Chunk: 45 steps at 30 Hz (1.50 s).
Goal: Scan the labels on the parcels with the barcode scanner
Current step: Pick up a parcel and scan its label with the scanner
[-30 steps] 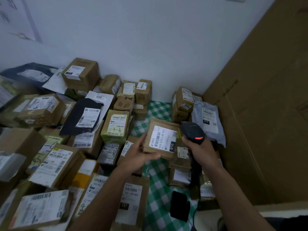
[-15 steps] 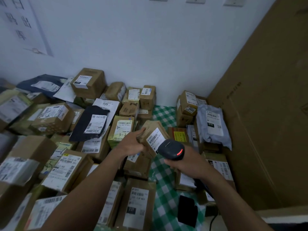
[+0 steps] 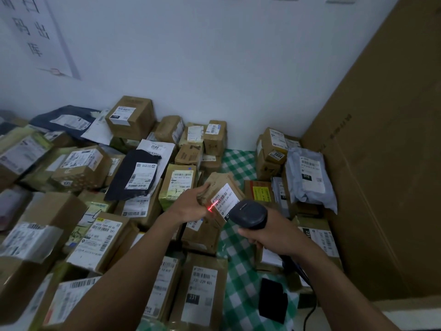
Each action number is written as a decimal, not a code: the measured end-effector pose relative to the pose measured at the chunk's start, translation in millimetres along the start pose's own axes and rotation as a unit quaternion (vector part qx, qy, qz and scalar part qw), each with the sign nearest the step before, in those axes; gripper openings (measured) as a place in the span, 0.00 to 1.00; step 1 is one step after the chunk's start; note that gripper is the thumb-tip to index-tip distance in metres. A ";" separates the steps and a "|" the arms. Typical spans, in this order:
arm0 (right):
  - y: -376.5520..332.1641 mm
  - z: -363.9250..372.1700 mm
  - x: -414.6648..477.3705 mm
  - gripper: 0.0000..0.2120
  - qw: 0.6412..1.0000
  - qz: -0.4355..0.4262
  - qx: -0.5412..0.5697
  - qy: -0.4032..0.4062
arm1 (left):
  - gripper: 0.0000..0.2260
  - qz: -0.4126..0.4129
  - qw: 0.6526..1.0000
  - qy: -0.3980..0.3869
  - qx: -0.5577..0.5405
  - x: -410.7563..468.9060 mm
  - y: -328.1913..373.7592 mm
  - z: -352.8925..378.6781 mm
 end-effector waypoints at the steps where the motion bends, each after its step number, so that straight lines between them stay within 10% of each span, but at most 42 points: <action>1: -0.1 0.4 0.2 0.13 1.000 0.000 -0.001 -0.001 | 0.50 0.001 1.000 -0.002 -0.008 -1.6 -0.2 -0.8; 17: -17.4 56.1 44.4 0.12 0.998 -0.024 0.062 -0.004 | 0.31 -0.127 0.973 -0.028 -0.189 -55.5 -91.3 -36.8; 24: -6.0 79.6 58.7 0.12 0.995 0.015 0.075 -0.057 | 0.23 -0.090 0.962 0.111 -0.233 -47.0 -87.8 -48.2; 30: 1.9 75.2 63.5 0.11 0.995 0.021 0.077 -0.062 | 0.28 -0.053 0.951 0.301 -0.040 -41.4 -94.9 -28.0; 33: 3.8 72.5 64.7 0.12 0.995 0.021 0.077 -0.065 | 0.28 -0.042 0.959 0.269 0.084 -36.3 -88.8 -20.5; 37: 6.6 70.7 63.4 0.12 0.994 0.017 0.088 -0.062 | 0.52 -0.025 0.964 0.190 0.183 -37.1 -79.7 -7.3; 45: 12.1 68.8 60.5 0.12 0.994 0.020 0.093 -0.058 | 0.46 -0.013 0.977 0.116 0.178 -18.2 -75.6 -22.7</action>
Point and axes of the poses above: each hand's wrist, its own x-axis towards the middle knuckle, its own z-axis out of the palm, y = z × x, the point moved 7 cm from there along x, towards the middle knuckle, and after that the axes turned 14 degrees about -z, right-handed, at the moved point
